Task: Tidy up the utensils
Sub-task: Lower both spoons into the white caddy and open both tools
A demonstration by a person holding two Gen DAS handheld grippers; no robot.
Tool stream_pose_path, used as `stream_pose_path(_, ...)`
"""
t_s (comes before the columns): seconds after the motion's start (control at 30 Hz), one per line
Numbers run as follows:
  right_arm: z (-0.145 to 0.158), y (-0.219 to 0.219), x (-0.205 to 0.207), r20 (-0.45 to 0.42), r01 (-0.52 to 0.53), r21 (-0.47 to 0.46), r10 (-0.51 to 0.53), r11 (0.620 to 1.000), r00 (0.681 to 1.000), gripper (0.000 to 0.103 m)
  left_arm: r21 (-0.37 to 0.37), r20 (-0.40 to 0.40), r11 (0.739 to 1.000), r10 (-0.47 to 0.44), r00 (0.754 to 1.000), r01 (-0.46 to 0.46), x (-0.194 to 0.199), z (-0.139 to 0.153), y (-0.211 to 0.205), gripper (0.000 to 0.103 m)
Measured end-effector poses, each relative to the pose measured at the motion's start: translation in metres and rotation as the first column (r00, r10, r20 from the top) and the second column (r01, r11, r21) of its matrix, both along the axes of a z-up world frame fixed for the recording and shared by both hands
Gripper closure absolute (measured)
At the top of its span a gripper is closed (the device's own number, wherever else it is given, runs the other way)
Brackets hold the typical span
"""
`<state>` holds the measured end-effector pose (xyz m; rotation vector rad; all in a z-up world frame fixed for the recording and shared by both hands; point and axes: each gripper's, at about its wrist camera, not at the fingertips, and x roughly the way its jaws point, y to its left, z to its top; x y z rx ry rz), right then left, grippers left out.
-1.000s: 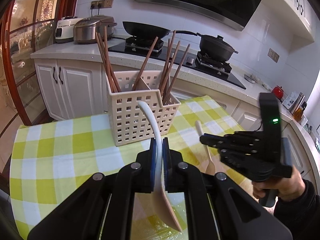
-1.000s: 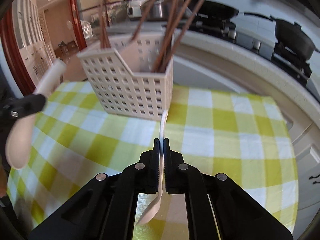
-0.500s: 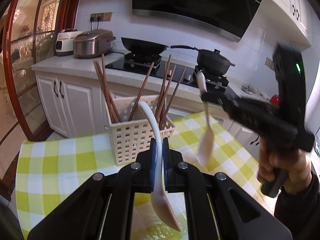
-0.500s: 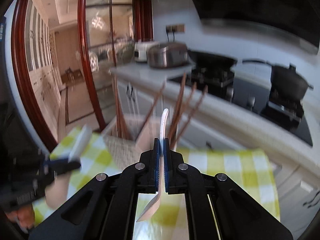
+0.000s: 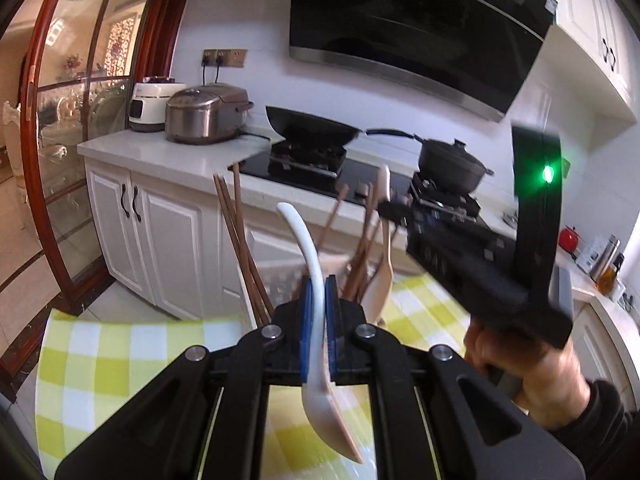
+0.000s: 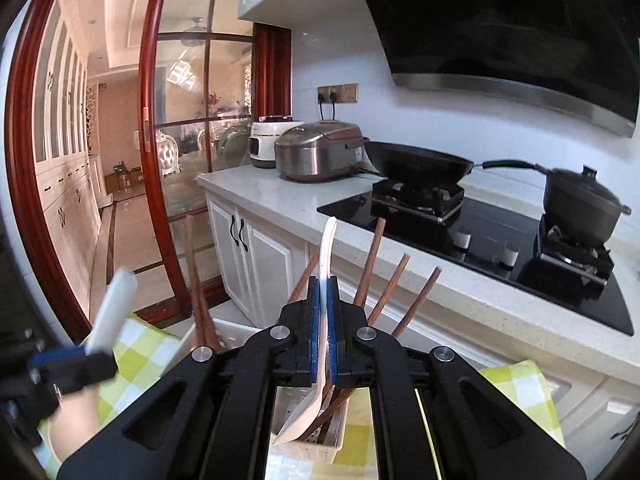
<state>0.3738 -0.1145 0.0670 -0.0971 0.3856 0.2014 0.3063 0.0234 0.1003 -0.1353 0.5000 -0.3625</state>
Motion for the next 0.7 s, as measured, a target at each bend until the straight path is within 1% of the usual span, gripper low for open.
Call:
stream_pose_path(0.2, -0.007, -0.003, 0.012, -0.010, 0.005, 0.008, -0.005, 1.000, 1.000, 0.099, 0.020, 0.056, 1.000, 0.020, 0.998, -0.021, 0.026, 0.011, -0.005, 0.097)
stream_pose_path(0.27, -0.008, -0.001, 0.013, -0.005, 0.008, -0.002, -0.008, 1.000, 1.000, 0.099, 0.024, 0.072, 0.999, 0.027, 0.997, -0.029, 0.036, 0.014, -0.007, 0.097)
stream_pose_path(0.37, -0.013, 0.002, 0.015, -0.021, 0.000, -0.011, -0.001, 1.000, 1.000, 0.098, 0.045, 0.090, 0.998, 0.035, 0.995, -0.039, 0.050, 0.014, -0.013, 0.097)
stream_pose_path(0.5, -0.016, 0.001, 0.013, -0.034, -0.005, -0.016, 0.005, 1.000, 0.999, 0.098, 0.085, 0.110, 0.995, 0.043, 0.993, -0.053, 0.066, 0.011, -0.021, 0.097)
stream_pose_path(0.6, -0.015, -0.001, 0.008, -0.040, -0.012, -0.011, 0.012, 1.000, 0.999, 0.098, 0.088, 0.112, 0.994, 0.048, 0.993, -0.058, 0.076, 0.008, -0.021, 0.097)
stream_pose_path(0.7, -0.014, -0.006, 0.003, -0.044, -0.018, 0.003, 0.018, 1.000, 0.999, 0.097, 0.108, 0.119, 0.992, 0.053, 0.991, -0.066, 0.084, 0.002, -0.022, 0.097)
